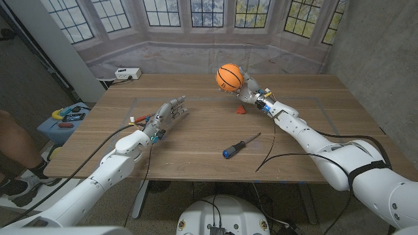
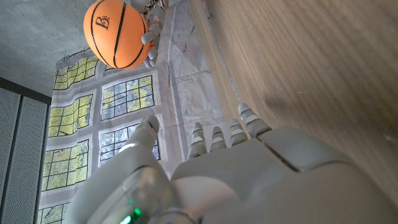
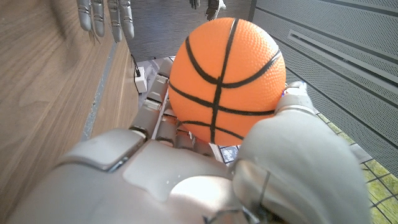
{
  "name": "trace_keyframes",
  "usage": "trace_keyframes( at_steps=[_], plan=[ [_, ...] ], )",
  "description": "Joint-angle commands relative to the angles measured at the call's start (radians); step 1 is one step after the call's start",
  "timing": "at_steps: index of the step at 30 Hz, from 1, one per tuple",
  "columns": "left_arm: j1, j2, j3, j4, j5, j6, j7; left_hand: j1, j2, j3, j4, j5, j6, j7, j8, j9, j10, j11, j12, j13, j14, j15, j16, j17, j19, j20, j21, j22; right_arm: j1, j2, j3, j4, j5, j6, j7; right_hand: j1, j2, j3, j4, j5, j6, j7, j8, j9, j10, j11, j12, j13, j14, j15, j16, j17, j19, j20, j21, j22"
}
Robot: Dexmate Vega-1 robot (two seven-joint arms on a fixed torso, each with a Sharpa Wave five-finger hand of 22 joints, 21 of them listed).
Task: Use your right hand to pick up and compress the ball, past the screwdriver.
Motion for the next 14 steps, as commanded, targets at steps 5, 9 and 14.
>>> trace_keyframes(
  at_steps=[5,9,14],
  plan=[
    [0.021,-0.004,-0.036,-0.004,-0.017,-0.039,0.017,-0.004,-0.004,0.006,0.004,0.005,0.001,-0.004,0.001,0.003,0.005,0.006,0.001,0.002,0.003,0.008,0.004,0.001,0.011,0.004,-0.007,0.006,0.006,0.009,0.008,0.020,0.007,0.000,0.012,-0.016,0.004,-0.003,-0.005,0.005,-0.036,0.055,0.003,0.002,-0.028,0.005,-0.016,0.006,-0.042,0.014,-0.005,-0.003,-0.017,0.016,-0.016,0.003],
    [0.033,0.001,-0.048,-0.019,-0.018,-0.042,0.032,-0.003,-0.005,0.006,0.003,0.005,0.003,-0.003,0.001,0.003,0.005,0.006,0.001,0.002,0.004,0.008,0.004,0.000,0.011,0.005,-0.007,0.006,0.023,0.021,0.014,0.062,0.011,0.007,0.029,-0.019,0.005,-0.003,-0.006,0.005,-0.042,0.056,0.004,0.001,-0.036,0.005,-0.020,0.007,-0.050,0.020,-0.004,-0.005,-0.024,0.020,-0.020,0.003],
    [0.035,0.000,-0.052,-0.022,-0.017,-0.043,0.037,-0.003,-0.005,0.006,0.002,0.005,0.004,-0.003,0.001,0.003,0.006,0.005,0.001,0.002,0.003,0.008,0.004,0.000,0.012,0.005,-0.008,0.006,0.043,0.029,0.018,0.107,0.008,0.010,0.044,-0.022,0.007,-0.003,-0.007,0.005,-0.052,0.056,0.004,0.001,-0.044,0.005,-0.025,0.008,-0.059,0.024,-0.004,-0.007,-0.026,0.025,-0.024,0.003]
  ],
)
